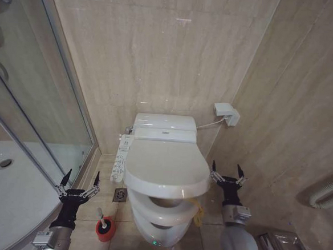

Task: Open the toilet lid, clean the toilet bowl with a toilet brush, close the toilet lid, and flush.

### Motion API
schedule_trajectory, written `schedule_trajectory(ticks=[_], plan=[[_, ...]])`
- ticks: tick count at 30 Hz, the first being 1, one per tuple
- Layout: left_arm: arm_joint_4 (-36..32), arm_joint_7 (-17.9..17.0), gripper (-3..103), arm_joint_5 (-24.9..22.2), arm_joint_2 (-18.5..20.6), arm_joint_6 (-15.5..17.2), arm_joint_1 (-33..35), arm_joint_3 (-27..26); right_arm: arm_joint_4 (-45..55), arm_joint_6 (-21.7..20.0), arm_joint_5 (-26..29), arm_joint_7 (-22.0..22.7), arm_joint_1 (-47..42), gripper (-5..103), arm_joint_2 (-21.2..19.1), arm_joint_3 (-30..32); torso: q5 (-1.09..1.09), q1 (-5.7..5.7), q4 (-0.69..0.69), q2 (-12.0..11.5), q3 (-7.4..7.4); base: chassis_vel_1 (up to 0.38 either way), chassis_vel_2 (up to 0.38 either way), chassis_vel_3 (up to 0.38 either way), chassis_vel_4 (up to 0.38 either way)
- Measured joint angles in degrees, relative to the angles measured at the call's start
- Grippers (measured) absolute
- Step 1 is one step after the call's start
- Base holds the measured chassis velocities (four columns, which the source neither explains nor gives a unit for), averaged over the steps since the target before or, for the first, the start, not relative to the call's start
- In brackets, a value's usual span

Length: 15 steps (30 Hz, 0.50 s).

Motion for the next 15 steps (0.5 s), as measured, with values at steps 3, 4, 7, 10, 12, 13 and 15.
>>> schedule_trajectory(ticks=[3, 4, 7, 10, 12, 13, 15], plan=[[0.0, 0.0, 100, 0.0, 0.0, 0.0, 0.0, 0.0, 1.3, -0.5, 0.3, 0.0, -0.8, 100, 0.0, 0.2, 0.00, 0.00, -0.02, 0.0, 0.00, 0.000, 0.000, 0.000, 0.000], [0.0, 0.0, 100, 0.0, 0.0, 0.0, 0.0, 0.0, 1.8, -0.7, 0.2, 0.3, -1.2, 100, 0.0, 0.2, 0.00, 0.00, -0.02, 0.0, 0.00, 0.000, 0.000, 0.000, 0.000], [0.0, 0.0, 100, 0.0, 0.0, 0.0, 0.0, 0.0, 2.2, -1.2, -0.7, 1.8, -2.1, 100, 0.0, 0.1, 0.00, 0.00, -0.02, 0.0, 0.00, 0.000, 0.000, 0.000, 0.000], [0.0, 0.0, 100, 0.0, 0.0, 0.0, 0.0, 0.0, 2.5, -2.2, -1.8, 2.3, -2.9, 100, 0.1, 0.1, 0.01, 0.00, -0.02, 0.0, 0.00, 0.000, 0.000, 0.000, 0.000], [0.0, 0.0, 100, 0.0, 0.0, 0.0, 0.0, 0.0, 3.3, -3.7, -2.2, 1.8, -3.5, 100, 0.1, 0.4, 0.01, 0.00, -0.02, 0.0, 0.00, 0.000, 0.000, 0.000, 0.000], [0.0, 0.0, 100, 0.0, 0.0, 0.0, 0.0, 0.0, 4.1, -5.0, -2.3, 0.7, -4.1, 100, 0.1, 0.9, 0.01, 0.00, -0.01, 0.0, 0.00, 0.000, 0.000, 0.000, 0.000], [0.0, 0.0, 100, 0.0, 0.0, 0.0, 0.0, 0.0, 4.8, -6.0, -2.8, -0.3, -4.5, 100, 0.0, 1.3, 0.00, 0.00, -0.02, 0.0, 0.00, 0.000, 0.000, 0.000, 0.000]])
